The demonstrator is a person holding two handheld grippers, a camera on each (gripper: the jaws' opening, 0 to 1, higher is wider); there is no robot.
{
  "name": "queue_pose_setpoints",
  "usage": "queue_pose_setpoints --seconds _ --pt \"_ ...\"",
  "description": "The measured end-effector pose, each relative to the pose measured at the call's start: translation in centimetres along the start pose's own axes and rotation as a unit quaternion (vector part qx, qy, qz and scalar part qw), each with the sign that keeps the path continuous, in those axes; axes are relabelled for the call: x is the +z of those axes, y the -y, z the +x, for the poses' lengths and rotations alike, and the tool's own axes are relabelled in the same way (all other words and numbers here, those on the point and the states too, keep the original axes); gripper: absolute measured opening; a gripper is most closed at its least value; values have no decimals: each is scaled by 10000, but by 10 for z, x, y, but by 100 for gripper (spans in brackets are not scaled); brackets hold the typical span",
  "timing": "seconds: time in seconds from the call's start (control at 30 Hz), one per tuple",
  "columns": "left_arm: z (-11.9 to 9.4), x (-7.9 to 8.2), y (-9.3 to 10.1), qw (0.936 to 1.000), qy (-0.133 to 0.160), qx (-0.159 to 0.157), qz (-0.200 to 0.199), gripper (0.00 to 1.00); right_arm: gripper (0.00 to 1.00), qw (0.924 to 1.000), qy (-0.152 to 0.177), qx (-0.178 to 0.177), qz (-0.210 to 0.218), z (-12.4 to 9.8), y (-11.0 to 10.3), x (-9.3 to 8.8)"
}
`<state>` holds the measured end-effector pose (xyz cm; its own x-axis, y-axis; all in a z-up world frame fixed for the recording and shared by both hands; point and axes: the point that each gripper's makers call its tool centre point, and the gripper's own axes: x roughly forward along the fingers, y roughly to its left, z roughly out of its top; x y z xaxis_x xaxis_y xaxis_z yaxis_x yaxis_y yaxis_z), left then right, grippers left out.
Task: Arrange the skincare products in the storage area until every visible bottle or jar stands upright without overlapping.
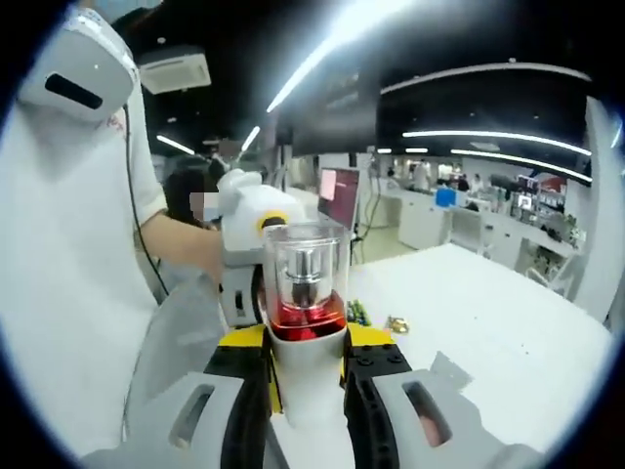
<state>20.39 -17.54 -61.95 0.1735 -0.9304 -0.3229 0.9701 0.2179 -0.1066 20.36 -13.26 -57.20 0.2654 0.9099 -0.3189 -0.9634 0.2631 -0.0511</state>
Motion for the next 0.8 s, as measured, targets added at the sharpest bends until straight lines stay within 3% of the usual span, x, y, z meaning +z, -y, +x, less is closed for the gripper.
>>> queue_pose_setpoints --seconds 0.2,0.3,0.5,0.63,0.8 --pt "26 -22 -5 9996 -293 -5 -58 27 27 9996 -151 -132 181 -5 11 -34" --pt "44 -41 -12 9976 -658 76 198 27 27 9992 -303 -208 179 -6 19 -60" --pt "74 -78 -28 9945 -980 212 298 26 27 9967 -703 -390 65 -7 34 -110" --pt "88 -100 -35 9928 -1133 133 350 26 27 9948 -865 -506 184 -9 38 -133" --pt "99 -112 -33 9922 -1198 75 339 26 27 9927 -1039 -553 271 -11 39 -151"
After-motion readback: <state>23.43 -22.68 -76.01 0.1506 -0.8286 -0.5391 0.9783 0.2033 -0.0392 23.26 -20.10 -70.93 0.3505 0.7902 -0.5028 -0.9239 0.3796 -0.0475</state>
